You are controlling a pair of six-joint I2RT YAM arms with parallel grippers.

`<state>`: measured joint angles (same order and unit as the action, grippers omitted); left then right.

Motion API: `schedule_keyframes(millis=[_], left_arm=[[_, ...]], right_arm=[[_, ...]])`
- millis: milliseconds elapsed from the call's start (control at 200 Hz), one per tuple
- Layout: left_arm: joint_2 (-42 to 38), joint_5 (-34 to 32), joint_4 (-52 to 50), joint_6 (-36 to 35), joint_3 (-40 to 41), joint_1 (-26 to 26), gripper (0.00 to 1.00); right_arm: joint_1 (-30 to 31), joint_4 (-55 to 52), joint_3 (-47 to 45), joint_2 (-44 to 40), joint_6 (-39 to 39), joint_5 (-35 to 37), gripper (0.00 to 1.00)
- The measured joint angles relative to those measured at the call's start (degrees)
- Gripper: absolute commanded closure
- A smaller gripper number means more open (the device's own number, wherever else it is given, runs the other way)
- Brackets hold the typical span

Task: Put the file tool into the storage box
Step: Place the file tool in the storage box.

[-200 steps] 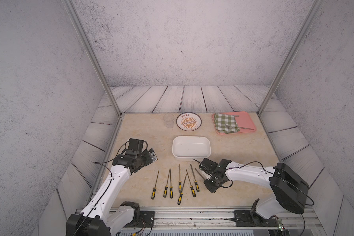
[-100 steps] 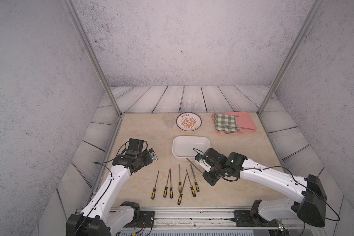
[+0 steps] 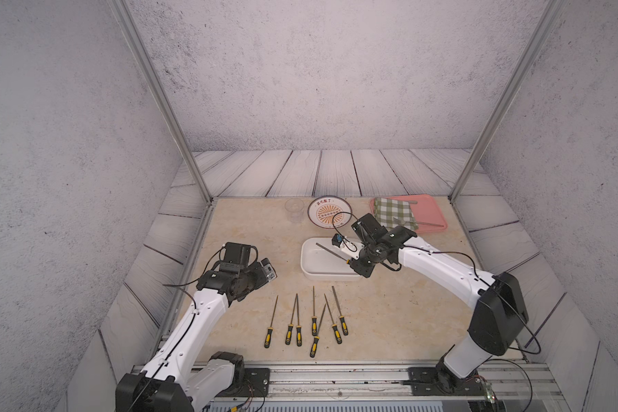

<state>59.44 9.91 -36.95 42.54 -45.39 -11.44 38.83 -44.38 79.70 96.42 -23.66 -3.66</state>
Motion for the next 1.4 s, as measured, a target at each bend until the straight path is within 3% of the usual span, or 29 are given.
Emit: schedule_keyframes(millis=[235, 681, 801, 946, 1021, 1401], left_arm=[[-1.6, 1.6, 0.6, 0.3, 0.8, -0.4, 0.02], [-1.3, 3.4, 0.2, -1.2, 0.8, -1.0, 0.02], [-1.2, 3.4, 0.2, -1.1, 0.8, -1.1, 0.02], [-0.4, 3.4, 0.3, -1.1, 0.8, -1.3, 0.02], [-0.1, 3.3, 0.4, -0.9, 0.8, -1.5, 0.02], [2.4, 2.8, 1.2, -0.1, 0.0, -2.6, 0.02]], right_arm=[[-0.1, 5.7, 3.3, 10.6, -6.8, 5.9, 0.93], [-0.2, 15.8, 4.3, 19.5, -11.5, 16.1, 0.91], [-0.2, 16.6, 5.6, 21.4, -11.3, 18.4, 0.79], [-0.2, 15.8, 9.3, 22.8, -10.2, 19.8, 0.55], [-0.2, 14.6, 11.7, 22.8, -9.5, 19.9, 0.47], [-0.2, 7.7, 16.6, 20.9, 1.5, 19.7, 0.42]])
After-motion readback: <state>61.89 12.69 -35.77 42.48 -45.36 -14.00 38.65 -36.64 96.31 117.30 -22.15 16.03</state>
